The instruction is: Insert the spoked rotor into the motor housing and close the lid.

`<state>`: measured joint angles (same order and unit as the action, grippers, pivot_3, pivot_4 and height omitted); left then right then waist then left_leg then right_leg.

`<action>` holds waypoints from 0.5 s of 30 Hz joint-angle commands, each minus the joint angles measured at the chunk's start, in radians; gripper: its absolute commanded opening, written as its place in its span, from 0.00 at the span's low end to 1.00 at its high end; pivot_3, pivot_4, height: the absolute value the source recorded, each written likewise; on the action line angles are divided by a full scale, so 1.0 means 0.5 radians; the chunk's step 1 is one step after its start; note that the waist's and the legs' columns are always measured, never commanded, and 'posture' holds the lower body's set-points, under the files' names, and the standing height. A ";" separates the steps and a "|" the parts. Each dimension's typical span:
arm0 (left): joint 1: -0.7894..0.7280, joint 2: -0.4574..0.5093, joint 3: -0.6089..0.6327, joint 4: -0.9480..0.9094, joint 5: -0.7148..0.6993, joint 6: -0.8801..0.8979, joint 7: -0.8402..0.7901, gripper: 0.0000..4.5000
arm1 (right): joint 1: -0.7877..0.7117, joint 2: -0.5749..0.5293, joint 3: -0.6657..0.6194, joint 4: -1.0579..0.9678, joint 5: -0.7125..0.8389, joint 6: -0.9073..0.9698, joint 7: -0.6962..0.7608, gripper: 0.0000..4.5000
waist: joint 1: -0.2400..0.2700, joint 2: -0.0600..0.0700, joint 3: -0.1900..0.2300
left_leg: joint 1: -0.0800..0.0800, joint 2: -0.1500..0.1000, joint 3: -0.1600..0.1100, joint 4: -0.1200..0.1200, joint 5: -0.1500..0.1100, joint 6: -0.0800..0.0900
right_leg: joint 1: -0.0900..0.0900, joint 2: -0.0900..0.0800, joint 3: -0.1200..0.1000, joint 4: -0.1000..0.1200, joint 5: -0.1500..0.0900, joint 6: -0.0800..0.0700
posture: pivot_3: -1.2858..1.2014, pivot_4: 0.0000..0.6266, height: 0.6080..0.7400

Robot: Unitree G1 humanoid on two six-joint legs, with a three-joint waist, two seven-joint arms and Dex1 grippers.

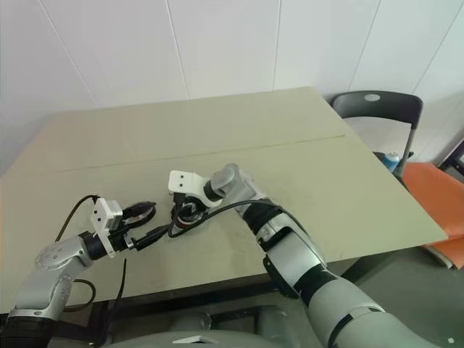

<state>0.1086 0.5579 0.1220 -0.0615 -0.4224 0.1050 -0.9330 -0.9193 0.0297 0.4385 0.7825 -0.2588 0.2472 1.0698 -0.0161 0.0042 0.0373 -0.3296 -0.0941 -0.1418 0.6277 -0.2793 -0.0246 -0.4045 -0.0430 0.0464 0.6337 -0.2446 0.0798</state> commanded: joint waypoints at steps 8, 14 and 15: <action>-0.044 -0.003 -0.009 -0.026 0.007 -0.028 0.002 1.00 | 0.068 -0.071 -0.035 -0.108 0.083 0.340 -0.091 0.47 | 0.005 0.000 0.000 | -0.010 0.000 0.000 0.002 0.000 0.000 | -0.008 0.000 -0.001 -0.001 0.003 -0.004 | 0.52 0.00 1.00; -0.048 -0.007 -0.016 -0.030 0.011 -0.029 0.013 1.00 | 0.112 -0.085 -0.038 -0.140 0.128 0.459 -0.113 0.47 | 0.006 0.000 0.000 | -0.012 -0.001 0.000 0.002 0.000 0.000 | -0.008 -0.002 -0.001 -0.003 0.003 -0.004 | 0.52 0.00 1.00; -0.048 -0.006 -0.015 -0.030 0.012 -0.029 0.015 1.00 | 0.128 -0.083 -0.027 -0.162 0.139 0.487 -0.098 0.47 | 0.006 0.000 0.000 | -0.012 -0.001 0.000 0.002 0.000 0.000 | -0.008 -0.002 -0.001 -0.003 0.003 -0.004 | 0.52 0.00 1.00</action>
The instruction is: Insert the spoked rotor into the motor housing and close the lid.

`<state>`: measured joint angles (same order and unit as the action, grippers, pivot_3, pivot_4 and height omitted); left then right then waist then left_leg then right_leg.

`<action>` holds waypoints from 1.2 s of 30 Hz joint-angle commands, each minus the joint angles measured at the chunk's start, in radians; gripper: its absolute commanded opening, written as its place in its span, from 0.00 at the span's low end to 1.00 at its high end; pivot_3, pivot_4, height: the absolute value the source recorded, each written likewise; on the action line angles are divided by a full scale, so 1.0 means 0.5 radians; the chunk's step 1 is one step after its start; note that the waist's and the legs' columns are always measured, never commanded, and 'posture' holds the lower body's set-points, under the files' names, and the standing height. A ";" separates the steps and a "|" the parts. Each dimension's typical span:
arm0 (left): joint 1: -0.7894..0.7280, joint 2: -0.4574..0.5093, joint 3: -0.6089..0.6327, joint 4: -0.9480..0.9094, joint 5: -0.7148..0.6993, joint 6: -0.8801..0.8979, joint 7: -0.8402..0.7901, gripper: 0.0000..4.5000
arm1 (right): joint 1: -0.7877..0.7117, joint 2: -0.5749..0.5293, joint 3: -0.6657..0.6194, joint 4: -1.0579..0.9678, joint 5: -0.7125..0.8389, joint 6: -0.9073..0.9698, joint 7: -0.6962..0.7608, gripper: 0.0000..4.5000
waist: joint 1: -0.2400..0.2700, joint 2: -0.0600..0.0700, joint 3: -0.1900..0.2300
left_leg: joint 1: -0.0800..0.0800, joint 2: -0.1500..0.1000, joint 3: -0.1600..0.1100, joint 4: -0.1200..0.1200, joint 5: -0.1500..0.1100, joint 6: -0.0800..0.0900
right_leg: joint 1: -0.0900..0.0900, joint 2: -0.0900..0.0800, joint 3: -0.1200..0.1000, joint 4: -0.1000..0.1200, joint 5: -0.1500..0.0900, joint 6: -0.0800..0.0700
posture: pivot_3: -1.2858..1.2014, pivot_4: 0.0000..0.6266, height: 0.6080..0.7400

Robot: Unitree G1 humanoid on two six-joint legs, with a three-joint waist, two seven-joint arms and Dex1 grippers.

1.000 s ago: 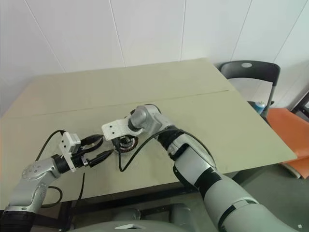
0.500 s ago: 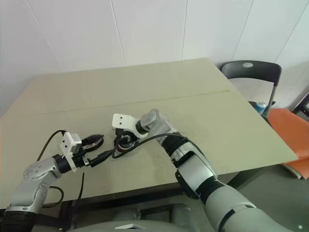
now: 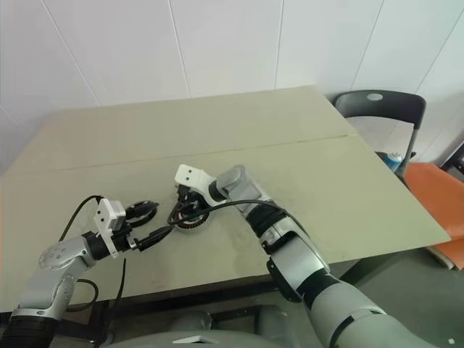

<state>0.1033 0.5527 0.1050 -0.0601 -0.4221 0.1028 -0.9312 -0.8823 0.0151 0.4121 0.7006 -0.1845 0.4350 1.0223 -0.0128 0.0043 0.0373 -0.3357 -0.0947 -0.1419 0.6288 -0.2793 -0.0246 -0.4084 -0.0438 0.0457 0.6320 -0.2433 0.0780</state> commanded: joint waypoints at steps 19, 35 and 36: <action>0.000 0.012 0.048 -0.033 -0.001 -0.039 0.026 1.00 | 0.157 0.036 0.068 -0.126 0.084 0.256 -0.149 0.47 | -0.013 0.000 -0.001 | 0.002 0.001 0.000 0.000 0.000 0.000 | 0.001 0.001 0.000 0.000 -0.003 0.004 | 0.52 0.00 1.00; 0.026 0.033 0.082 -0.050 -0.014 -0.027 0.030 1.00 | 0.205 0.041 0.054 -0.095 0.115 0.231 -0.289 0.17 | -0.012 0.002 -0.001 | 0.003 0.002 0.000 -0.001 0.000 0.000 | 0.002 0.002 0.000 -0.001 -0.003 0.004 | 0.52 0.00 1.00; 0.024 0.036 0.083 -0.050 -0.015 -0.024 0.030 1.00 | 0.201 0.032 0.065 -0.097 0.109 0.228 -0.285 0.17 | -0.013 0.002 -0.001 | 0.002 0.002 0.000 -0.001 0.000 0.000 | 0.002 0.002 0.000 -0.001 -0.003 0.004 | 0.52 0.00 1.00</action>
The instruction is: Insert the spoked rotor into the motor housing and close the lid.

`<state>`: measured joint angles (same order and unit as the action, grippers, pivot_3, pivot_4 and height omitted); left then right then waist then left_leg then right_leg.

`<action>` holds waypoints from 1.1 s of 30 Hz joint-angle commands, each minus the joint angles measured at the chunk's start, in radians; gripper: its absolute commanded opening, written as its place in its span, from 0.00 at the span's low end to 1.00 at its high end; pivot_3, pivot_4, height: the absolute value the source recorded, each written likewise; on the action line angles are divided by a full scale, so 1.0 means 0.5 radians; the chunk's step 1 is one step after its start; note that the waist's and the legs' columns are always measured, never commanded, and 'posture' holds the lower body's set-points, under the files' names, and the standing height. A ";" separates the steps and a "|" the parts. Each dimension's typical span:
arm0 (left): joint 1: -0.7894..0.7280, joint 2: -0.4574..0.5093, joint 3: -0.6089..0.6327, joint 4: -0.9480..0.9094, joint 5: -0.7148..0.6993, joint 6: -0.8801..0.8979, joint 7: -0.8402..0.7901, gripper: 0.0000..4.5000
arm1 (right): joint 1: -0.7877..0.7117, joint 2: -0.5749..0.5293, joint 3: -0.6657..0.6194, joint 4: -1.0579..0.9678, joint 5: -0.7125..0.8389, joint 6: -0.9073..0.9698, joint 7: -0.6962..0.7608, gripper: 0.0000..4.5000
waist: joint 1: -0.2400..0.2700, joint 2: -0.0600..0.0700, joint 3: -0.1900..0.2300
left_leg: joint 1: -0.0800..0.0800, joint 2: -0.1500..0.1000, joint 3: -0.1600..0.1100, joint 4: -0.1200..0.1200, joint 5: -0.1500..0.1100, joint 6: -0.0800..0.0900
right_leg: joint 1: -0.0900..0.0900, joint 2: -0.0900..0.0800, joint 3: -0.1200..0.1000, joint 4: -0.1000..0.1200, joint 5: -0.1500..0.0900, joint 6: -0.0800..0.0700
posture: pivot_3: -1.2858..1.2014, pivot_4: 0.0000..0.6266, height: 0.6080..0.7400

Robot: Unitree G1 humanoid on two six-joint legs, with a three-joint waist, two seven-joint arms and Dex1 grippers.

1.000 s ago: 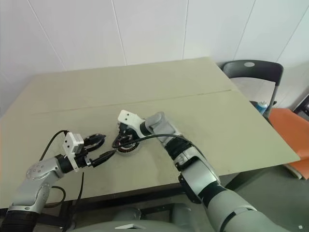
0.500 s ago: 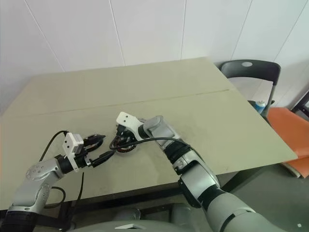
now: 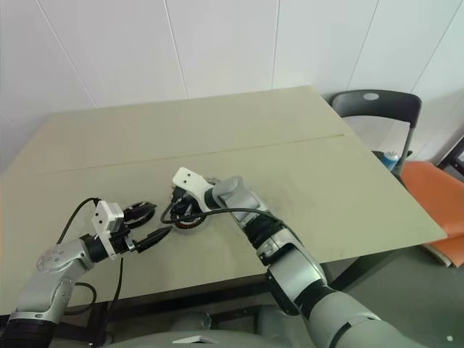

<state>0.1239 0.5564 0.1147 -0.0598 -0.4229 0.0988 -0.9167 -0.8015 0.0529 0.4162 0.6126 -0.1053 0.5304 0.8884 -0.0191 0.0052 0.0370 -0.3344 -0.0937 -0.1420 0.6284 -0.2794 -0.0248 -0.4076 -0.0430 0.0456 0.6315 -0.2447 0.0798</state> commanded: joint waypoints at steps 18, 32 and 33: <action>0.036 0.017 0.134 -0.114 -0.110 -0.012 -0.024 1.00 | -0.092 -0.374 -0.116 -0.350 0.237 -0.019 0.354 0.17 | -0.001 -0.001 0.003 | -0.011 -0.001 0.000 -0.003 0.000 0.001 | -0.010 -0.002 0.000 -0.005 0.005 0.003 | 0.52 0.00 1.00; 0.079 -0.002 0.138 -0.067 -0.090 -0.050 -0.013 1.00 | 0.220 -0.405 -0.053 -0.672 0.328 -0.082 0.371 0.17 | 0.011 -0.002 0.005 | -0.011 0.000 0.000 -0.002 0.000 0.000 | -0.009 -0.001 -0.001 -0.005 0.001 0.001 | 0.52 0.00 1.00; 0.081 -0.002 0.141 -0.056 -0.089 -0.058 -0.018 1.00 | 0.231 -0.401 -0.052 -0.684 0.335 -0.060 0.368 0.17 | 0.011 -0.002 0.005 | -0.011 0.000 0.000 -0.002 0.000 0.000 | -0.009 -0.001 -0.001 -0.005 0.001 0.001 | 0.52 0.00 1.00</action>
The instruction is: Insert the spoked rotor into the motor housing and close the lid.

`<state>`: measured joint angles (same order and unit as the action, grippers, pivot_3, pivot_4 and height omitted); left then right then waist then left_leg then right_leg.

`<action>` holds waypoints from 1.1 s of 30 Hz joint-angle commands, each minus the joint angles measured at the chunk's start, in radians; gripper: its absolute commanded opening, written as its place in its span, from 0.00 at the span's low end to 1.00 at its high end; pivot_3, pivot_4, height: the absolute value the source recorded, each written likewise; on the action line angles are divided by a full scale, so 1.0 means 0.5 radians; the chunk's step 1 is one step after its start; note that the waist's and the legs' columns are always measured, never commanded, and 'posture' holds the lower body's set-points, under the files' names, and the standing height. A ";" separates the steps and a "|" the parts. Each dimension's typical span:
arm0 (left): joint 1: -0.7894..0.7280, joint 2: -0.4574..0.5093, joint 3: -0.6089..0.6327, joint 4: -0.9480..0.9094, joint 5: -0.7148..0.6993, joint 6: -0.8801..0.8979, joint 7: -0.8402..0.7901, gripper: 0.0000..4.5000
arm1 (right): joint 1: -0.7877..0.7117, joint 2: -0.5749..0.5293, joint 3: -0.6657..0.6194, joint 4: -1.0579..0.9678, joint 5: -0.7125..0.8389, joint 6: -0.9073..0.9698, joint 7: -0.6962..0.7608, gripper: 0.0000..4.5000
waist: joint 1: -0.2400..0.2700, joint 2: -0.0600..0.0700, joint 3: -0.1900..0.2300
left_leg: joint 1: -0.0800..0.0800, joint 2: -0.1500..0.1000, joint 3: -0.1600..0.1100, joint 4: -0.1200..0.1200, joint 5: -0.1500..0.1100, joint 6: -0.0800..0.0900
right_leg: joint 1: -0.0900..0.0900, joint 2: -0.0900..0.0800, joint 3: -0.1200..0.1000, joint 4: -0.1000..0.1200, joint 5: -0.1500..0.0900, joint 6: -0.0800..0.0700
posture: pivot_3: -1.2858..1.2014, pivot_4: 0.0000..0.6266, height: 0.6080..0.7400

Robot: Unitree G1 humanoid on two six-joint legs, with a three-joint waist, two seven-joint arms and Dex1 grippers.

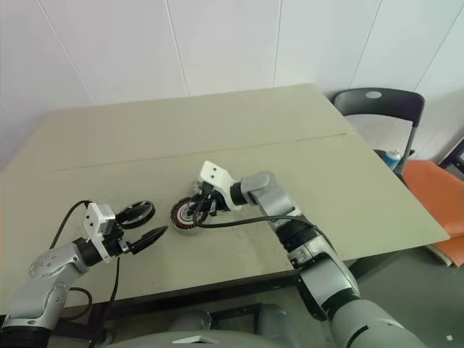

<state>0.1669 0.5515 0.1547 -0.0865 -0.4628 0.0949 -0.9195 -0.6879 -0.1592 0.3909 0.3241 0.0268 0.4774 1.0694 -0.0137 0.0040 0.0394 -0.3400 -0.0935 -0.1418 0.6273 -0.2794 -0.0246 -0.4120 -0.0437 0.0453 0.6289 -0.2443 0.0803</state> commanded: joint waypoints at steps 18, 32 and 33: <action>0.011 -0.011 0.052 0.031 0.004 -0.097 -0.026 1.00 | 0.062 0.083 0.010 -0.026 0.062 0.122 -0.255 0.17 | 0.001 -0.001 0.000 | 0.000 0.000 0.000 0.000 0.000 0.000 | 0.000 0.000 0.000 0.000 0.000 0.000 | 0.52 0.00 1.00; 0.012 0.000 0.055 -0.090 -0.011 0.003 0.028 1.00 | 0.041 0.129 0.015 0.012 0.085 0.135 -0.288 0.17 | 0.000 -0.001 0.000 | 0.000 0.000 0.000 0.000 0.000 0.000 | 0.000 0.000 0.000 0.000 0.000 0.000 | 0.52 0.00 1.00; 0.014 -0.001 0.054 -0.102 -0.011 0.011 0.033 1.00 | 0.042 0.129 0.015 0.009 0.085 0.137 -0.287 0.17 | 0.000 -0.001 0.000 | 0.000 0.000 0.000 0.000 0.000 0.000 | 0.000 0.000 0.000 0.000 0.000 0.000 | 0.52 0.00 1.00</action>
<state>0.1829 0.5436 0.1712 -0.0955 -0.4609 0.0994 -0.9095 -0.6459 -0.1044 0.4049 0.3420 0.0558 0.5534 0.9280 -0.0137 0.0033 0.0396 -0.3400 -0.0936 -0.1417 0.6272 -0.2795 -0.0246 -0.4120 -0.0437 0.0453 0.6288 -0.2442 0.0803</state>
